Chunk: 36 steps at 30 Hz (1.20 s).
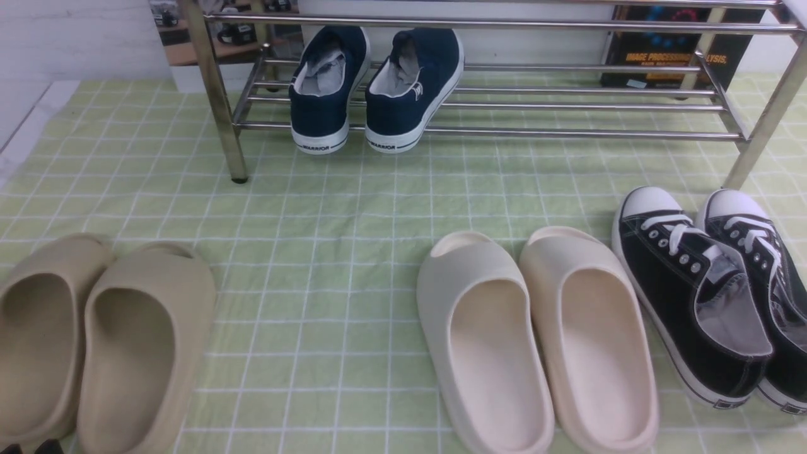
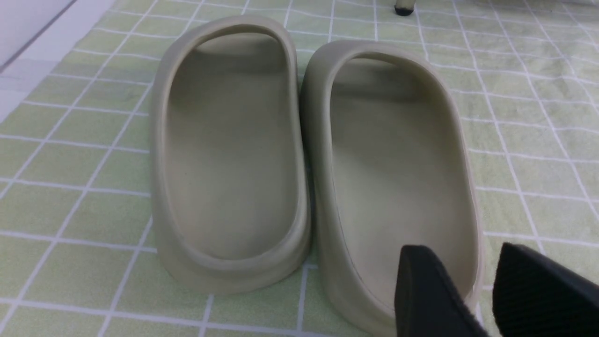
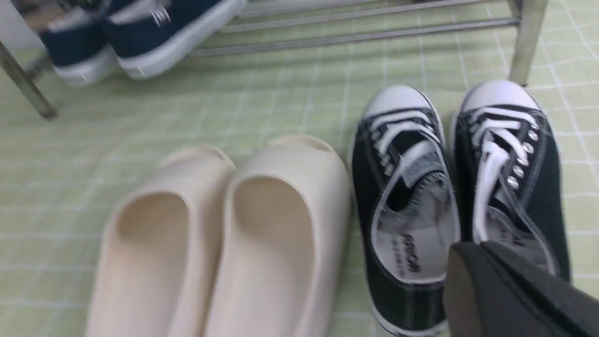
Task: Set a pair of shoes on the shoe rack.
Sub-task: Use the right arm to grab the shoe closest to it
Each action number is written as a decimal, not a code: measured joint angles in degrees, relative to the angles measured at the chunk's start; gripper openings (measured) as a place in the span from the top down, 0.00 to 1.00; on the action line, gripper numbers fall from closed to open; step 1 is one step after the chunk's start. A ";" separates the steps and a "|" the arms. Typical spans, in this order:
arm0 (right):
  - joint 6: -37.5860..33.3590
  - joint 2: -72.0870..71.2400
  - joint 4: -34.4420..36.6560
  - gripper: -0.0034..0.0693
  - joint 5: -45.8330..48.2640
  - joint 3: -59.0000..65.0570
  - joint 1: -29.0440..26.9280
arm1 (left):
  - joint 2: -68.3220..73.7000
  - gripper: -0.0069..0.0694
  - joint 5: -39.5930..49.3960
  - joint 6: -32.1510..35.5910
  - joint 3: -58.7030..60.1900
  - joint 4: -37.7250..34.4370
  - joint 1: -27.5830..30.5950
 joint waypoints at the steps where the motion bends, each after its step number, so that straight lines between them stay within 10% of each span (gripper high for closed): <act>1: 0.00 2.71 -1.97 0.96 1.30 -1.98 0.00 | 0.00 0.60 0.00 0.00 0.00 0.00 0.00; 14: 4.24 41.38 -17.04 0.93 18.41 -23.67 16.65 | 0.00 0.60 0.00 0.00 0.00 0.00 0.00; 27: 11.79 65.23 -26.60 0.29 10.77 -27.32 20.23 | 0.00 0.60 0.00 0.00 0.00 0.00 0.00; 31: 11.79 68.66 -26.60 0.36 8.65 -27.45 20.23 | 0.00 0.60 0.00 0.00 0.00 0.00 0.00; 36: 11.79 70.54 -25.29 0.77 8.70 -27.63 20.47 | 0.00 0.60 0.00 0.00 0.00 0.00 0.00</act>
